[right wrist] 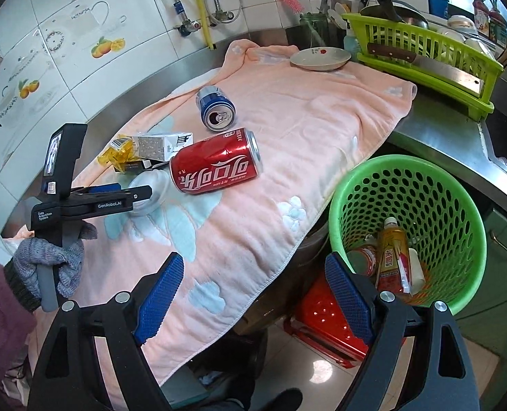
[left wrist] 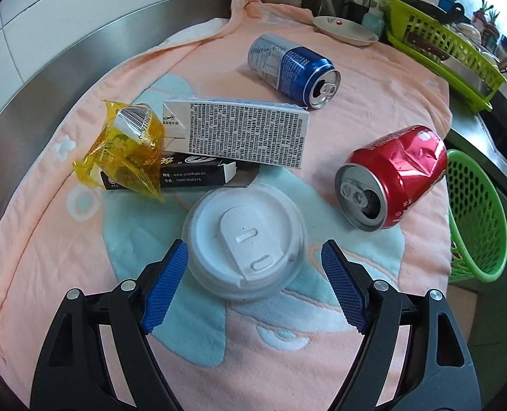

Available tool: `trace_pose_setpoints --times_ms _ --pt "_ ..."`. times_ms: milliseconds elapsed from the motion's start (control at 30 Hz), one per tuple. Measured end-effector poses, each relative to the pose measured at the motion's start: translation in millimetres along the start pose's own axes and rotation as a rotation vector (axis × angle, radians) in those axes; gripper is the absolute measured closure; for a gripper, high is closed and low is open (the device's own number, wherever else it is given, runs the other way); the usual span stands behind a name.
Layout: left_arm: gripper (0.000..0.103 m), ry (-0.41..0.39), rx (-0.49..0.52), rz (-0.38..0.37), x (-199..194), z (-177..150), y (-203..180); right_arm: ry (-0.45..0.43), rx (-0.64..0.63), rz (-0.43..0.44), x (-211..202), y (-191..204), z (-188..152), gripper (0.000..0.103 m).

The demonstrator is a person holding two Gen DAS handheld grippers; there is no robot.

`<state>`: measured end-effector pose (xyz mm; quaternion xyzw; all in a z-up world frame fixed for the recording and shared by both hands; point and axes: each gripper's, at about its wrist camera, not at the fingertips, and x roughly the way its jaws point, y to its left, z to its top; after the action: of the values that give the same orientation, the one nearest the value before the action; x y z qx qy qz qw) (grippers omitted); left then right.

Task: Collect trash
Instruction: 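Lower the left gripper onto the white cup lid and close on it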

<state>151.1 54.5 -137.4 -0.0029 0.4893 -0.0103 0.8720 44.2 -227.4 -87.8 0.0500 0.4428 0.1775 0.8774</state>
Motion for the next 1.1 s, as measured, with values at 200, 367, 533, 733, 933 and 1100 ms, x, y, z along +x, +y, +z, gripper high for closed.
trace_pose_setpoints --times_ms 200,367,533,733,933,1100 --pt "0.025 0.0 0.006 0.009 6.6 2.7 2.9 0.011 -0.013 0.006 6.6 7.2 3.1 0.021" --pt "0.031 0.006 0.017 0.009 11.0 2.2 2.4 0.016 -0.019 0.013 11.0 11.6 5.5 0.021" --pt "0.031 0.006 0.021 0.011 13.1 3.2 2.9 0.022 -0.023 0.017 14.7 13.8 7.0 0.021" --pt "0.03 0.01 0.025 0.017 14.0 3.9 1.5 0.027 -0.028 0.021 18.2 16.8 8.4 0.021" --pt "0.028 0.009 0.039 0.036 17.7 4.9 0.2 0.03 -0.033 0.023 20.6 19.5 9.6 0.021" --pt "0.029 -0.002 0.056 0.05 18.8 4.3 -2.5 0.033 -0.034 0.022 22.4 20.4 10.9 0.021"
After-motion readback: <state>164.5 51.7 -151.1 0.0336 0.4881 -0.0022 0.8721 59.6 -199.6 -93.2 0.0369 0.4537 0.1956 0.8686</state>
